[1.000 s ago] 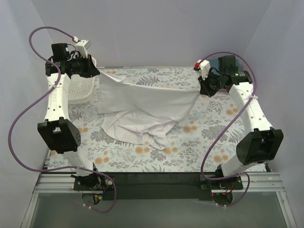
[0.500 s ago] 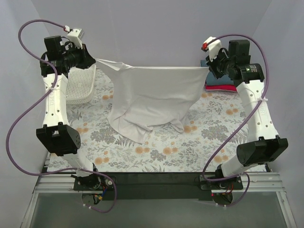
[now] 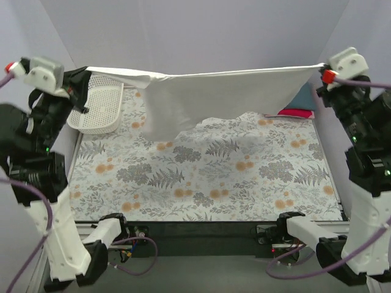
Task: Fold and stack the t-shirts
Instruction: Flatten the tshirt out
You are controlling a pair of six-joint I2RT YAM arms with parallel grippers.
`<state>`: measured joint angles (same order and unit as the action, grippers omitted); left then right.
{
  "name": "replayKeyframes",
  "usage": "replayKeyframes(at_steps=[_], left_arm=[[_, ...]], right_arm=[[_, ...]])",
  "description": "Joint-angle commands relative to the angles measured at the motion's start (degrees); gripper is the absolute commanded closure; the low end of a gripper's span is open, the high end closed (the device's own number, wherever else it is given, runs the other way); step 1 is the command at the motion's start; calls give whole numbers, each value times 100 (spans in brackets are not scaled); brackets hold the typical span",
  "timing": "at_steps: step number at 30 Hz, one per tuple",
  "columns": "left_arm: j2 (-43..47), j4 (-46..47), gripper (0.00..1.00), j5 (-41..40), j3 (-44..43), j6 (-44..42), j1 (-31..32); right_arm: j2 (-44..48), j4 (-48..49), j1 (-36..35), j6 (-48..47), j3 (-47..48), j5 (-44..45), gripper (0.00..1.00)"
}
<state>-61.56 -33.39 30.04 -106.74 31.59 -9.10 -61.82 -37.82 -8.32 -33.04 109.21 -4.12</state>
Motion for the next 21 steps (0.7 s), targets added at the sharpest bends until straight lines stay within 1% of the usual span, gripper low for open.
replayKeyframes(at_steps=[1,4,7,9,11,13,15,16,17,18,19,20,21], left_arm=[[704,271,100,-542,118,-13,-30],[1031,140,100,-745,-92,-21,-30],[1155,17,100,-877,-434,-83,-30],[1041,-237,100,-973,-863,-171,-30],[918,-361,100,-1349,-989,-215,-30],[760,-537,100,-1483,-946,-320,-30],[742,-660,100,-1396,-692,-486,-30],[768,-669,100,-1291,-247,-514,-30],[803,-704,100,-1177,-16,-557,-30],[856,-774,100,-863,230,-593,-30],[978,-818,100,-712,554,-654,-30],[1058,-853,100,-597,1167,-681,-30],[1119,-871,100,-500,1556,-655,-30]], right_arm=[[547,671,49,-80,-40,560,99],[873,811,49,-167,135,710,99],[1014,934,49,-308,311,755,99],[988,943,49,-405,434,737,99],[944,943,49,-554,435,641,99],[865,1013,49,-642,208,588,99],[830,1162,49,-757,-65,448,99],[830,1215,41,-774,-440,291,99],[821,1259,41,-809,-610,71,99],[804,1277,49,-810,-820,-53,99],[803,1277,41,-818,-1031,-167,99],[795,1295,41,-818,-1555,-386,99],[821,1373,49,-879,-1856,-501,99]])
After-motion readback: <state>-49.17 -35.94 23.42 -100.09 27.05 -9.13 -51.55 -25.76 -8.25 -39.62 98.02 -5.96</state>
